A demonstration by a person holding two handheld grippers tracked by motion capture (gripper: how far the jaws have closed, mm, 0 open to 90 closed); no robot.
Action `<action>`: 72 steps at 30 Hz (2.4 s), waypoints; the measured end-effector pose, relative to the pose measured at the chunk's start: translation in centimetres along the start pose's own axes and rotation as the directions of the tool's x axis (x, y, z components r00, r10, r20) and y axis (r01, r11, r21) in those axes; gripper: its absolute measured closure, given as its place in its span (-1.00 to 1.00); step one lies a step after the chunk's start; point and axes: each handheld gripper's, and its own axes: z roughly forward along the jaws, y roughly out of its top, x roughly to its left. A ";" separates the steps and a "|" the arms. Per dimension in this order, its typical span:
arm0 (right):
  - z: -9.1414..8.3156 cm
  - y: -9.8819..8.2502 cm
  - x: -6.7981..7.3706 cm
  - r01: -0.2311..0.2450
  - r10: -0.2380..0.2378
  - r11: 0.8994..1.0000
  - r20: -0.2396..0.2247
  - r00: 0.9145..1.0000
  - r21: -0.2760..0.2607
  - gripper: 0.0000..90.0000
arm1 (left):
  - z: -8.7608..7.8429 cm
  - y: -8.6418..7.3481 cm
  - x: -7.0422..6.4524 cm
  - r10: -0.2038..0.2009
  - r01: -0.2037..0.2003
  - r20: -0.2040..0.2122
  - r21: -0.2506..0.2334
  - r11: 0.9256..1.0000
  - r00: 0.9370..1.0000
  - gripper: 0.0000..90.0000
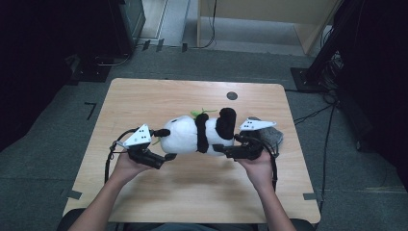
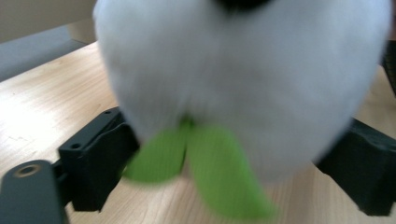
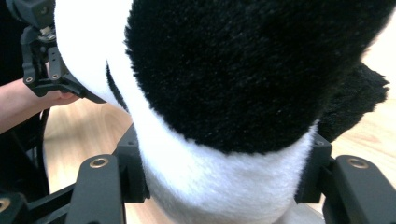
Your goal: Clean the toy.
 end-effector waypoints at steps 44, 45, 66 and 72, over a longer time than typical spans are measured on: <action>2.7 -1.9 -0.1 0.132 -0.134 0.991 0.120 0.984 0.030 -0.11 | -1.1 1.1 2.0 -0.309 0.311 0.054 -0.022 0.950 0.949 -0.32; 2.6 -1.8 -0.1 0.127 -0.129 0.992 0.121 0.984 0.026 -0.09 | -1.1 1.0 2.0 -0.307 0.309 0.056 -0.031 0.951 0.950 -0.41; 1.2 -1.5 -1.6 -0.098 0.098 0.995 0.010 0.995 -0.019 -0.09 | -0.6 0.2 1.3 -0.139 0.138 0.018 0.041 0.990 0.990 -0.57; 1.1 -1.5 -1.7 -0.090 0.090 0.996 0.000 0.996 -0.026 -0.16 | -0.7 0.2 1.3 -0.149 0.149 0.012 0.055 0.987 0.989 -0.42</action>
